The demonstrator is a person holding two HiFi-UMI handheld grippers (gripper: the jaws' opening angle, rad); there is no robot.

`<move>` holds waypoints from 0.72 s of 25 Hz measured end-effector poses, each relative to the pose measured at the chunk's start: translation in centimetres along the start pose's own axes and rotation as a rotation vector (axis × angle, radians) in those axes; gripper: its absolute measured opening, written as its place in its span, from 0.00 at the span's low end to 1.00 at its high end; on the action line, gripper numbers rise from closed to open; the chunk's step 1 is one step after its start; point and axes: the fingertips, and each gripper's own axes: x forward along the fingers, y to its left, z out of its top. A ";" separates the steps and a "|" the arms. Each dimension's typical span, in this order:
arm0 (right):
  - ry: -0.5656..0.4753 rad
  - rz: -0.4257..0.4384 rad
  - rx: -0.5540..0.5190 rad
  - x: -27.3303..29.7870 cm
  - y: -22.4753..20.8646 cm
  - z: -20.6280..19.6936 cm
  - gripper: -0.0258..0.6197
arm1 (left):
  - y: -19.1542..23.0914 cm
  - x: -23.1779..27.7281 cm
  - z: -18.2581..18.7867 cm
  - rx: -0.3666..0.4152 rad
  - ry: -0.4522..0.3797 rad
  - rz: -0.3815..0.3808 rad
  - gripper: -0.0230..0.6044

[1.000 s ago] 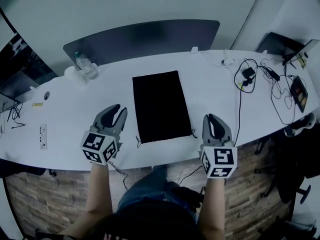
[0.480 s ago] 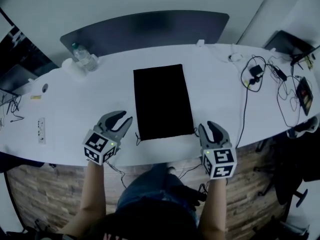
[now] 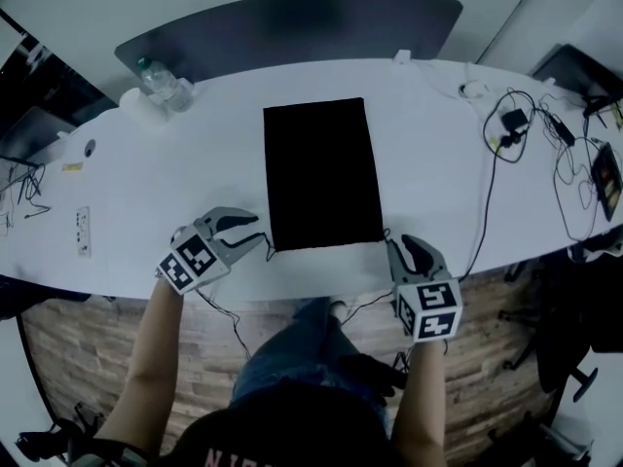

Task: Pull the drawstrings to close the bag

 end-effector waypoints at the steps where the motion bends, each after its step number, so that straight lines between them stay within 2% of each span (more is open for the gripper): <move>1: 0.007 0.002 0.002 0.0 0.0 -0.3 0.17 | -0.2 0.2 -0.5 0.034 0.035 -0.030 0.21; 4: 0.027 0.007 0.012 0.2 -0.2 -1.2 0.16 | -0.6 0.9 -2.1 0.151 0.134 -0.099 0.23; 9: 0.052 0.011 0.011 0.4 -0.2 -1.6 0.14 | -2.3 2.9 -4.6 0.407 0.282 -0.247 0.25; 11: 0.064 0.008 0.011 0.5 -0.2 -1.8 0.14 | -3.0 3.8 -5.7 0.473 0.333 -0.294 0.25; 13: 0.077 0.004 0.010 0.6 -0.3 -2.1 0.14 | -3.3 4.4 -6.3 0.506 0.364 -0.324 0.25; 16: 0.086 -0.008 0.009 0.6 -0.7 -2.3 0.14 | -3.8 4.9 -6.9 0.514 0.391 -0.354 0.25; 18: 0.093 -0.016 0.004 0.6 -0.9 -2.3 0.15 | -4.1 4.8 -7.1 0.496 0.393 -0.363 0.19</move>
